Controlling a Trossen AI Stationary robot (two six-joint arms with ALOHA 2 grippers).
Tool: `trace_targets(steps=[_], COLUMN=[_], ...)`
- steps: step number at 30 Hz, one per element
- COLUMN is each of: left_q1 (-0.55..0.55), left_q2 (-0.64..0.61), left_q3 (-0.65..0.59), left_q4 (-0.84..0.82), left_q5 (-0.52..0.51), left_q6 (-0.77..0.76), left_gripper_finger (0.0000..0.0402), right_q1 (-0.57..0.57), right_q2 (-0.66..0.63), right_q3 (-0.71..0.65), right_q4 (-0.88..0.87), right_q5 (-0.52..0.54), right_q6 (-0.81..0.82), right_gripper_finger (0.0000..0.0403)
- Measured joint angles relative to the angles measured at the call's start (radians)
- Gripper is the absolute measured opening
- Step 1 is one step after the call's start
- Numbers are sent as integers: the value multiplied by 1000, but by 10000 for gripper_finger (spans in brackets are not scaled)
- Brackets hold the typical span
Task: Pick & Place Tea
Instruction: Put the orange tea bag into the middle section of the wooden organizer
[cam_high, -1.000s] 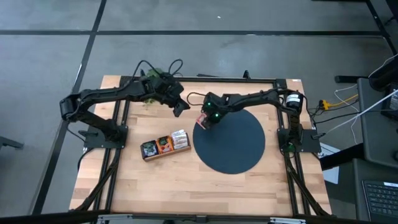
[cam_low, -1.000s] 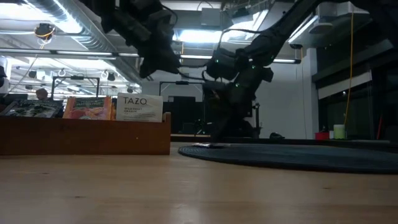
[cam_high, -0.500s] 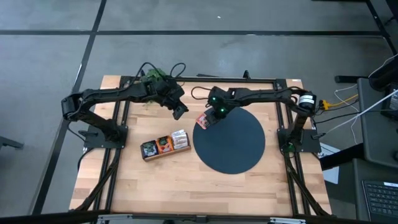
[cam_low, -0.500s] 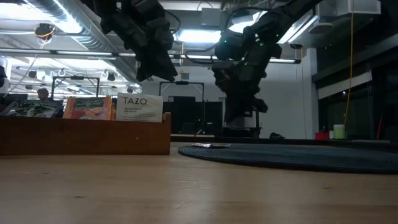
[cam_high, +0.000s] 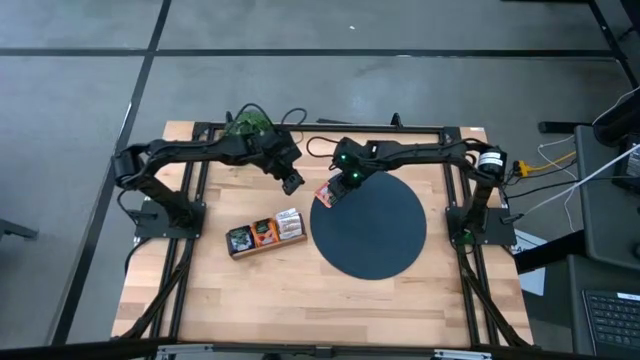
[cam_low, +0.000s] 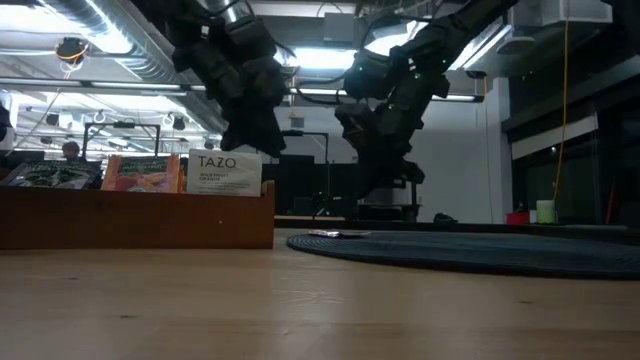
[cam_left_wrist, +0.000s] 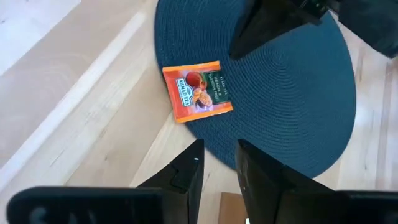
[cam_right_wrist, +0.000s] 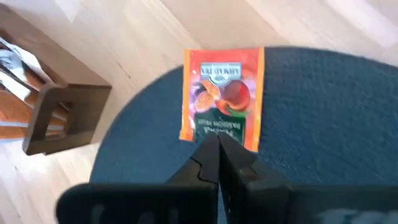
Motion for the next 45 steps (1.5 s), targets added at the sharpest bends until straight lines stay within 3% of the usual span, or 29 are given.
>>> trace_targets(steps=[12, 20, 30, 45], left_q1=[0, 0, 0, 36], left_q2=[11, 10, 22, 194], left_q3=[0, 0, 1, -8], left_q4=[91, 119, 65, 50], left_q5=[0, 1, 3, 88], left_q6=[-3, -33, -209, -288], left_gripper_finger=[88, 88, 89, 166], right_q1=[-15, -18, -17, -16], right_q2=[18, 124, 136, 139], right_q3=[-190, -203, -206, -209], right_q4=[300, 346, 393, 433], right_q5=[-37, -92, -78, -61], right_q6=[145, 152, 154, 163], right_gripper_finger=[2, 1, 1, 0])
